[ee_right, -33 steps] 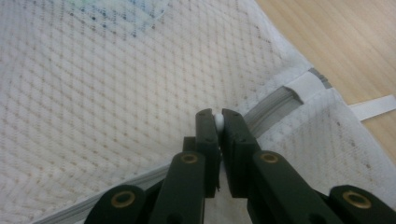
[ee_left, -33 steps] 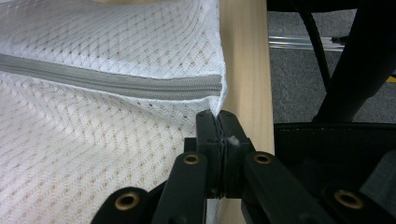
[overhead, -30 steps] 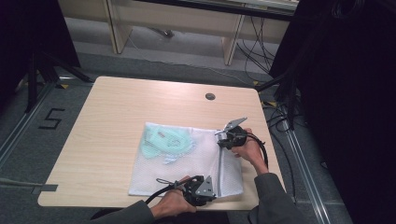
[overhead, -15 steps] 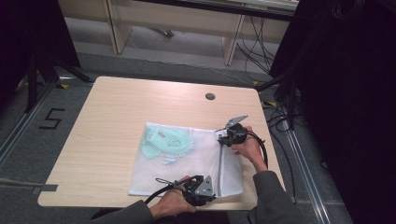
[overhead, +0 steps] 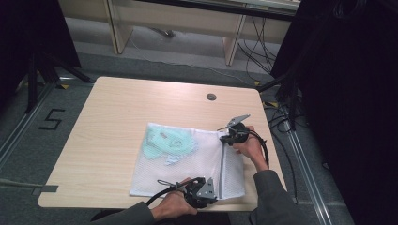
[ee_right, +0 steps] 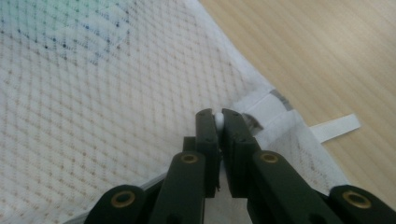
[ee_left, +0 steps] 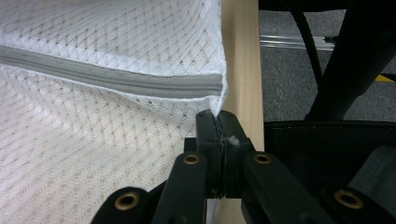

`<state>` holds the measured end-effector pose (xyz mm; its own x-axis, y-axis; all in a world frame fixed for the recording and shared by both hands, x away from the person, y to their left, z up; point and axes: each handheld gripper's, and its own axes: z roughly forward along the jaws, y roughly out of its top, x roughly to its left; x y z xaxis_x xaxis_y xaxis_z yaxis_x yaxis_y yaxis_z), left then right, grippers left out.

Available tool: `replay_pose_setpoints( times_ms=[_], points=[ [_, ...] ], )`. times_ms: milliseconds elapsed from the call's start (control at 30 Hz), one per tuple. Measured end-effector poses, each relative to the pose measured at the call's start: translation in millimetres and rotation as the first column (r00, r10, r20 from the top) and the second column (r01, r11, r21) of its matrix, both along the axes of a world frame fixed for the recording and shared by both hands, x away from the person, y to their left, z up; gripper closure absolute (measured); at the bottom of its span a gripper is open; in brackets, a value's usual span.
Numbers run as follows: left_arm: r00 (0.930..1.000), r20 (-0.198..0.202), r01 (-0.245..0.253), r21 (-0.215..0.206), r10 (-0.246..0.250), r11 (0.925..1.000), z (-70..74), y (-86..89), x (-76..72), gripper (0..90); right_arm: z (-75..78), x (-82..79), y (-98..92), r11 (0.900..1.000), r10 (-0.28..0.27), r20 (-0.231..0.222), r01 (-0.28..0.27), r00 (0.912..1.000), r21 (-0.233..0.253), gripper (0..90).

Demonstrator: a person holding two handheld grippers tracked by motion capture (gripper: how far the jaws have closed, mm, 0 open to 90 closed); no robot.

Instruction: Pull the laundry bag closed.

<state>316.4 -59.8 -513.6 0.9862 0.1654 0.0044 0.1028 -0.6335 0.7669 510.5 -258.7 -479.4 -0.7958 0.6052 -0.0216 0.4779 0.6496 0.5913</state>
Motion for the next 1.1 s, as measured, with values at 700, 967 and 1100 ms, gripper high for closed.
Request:
replay_pose_setpoints(
  times_ms=[700,967,1100],
  points=[
    [1.0000,0.006,0.003,0.002,-0.003,1.0000,-0.9,-1.6,-2.3,88.8,-1.1,11.6,1.3,1.000,-0.026,0.013,0.026,0.9996,-0.010,86.7],
    [0.9998,0.022,0.005,0.003,-0.005,1.0000,-0.2,-1.6,-2.5,88.9,-0.2,15.9,-2.3,1.000,-0.026,0.005,0.026,0.9996,-0.009,86.8],
    [0.9998,0.016,-0.011,-0.007,0.011,0.9999,-0.3,-1.7,-2.8,88.9,-1.7,16.7,-2.0,0.999,-0.049,0.016,0.049,0.9987,0.020,86.8]
  ],
)
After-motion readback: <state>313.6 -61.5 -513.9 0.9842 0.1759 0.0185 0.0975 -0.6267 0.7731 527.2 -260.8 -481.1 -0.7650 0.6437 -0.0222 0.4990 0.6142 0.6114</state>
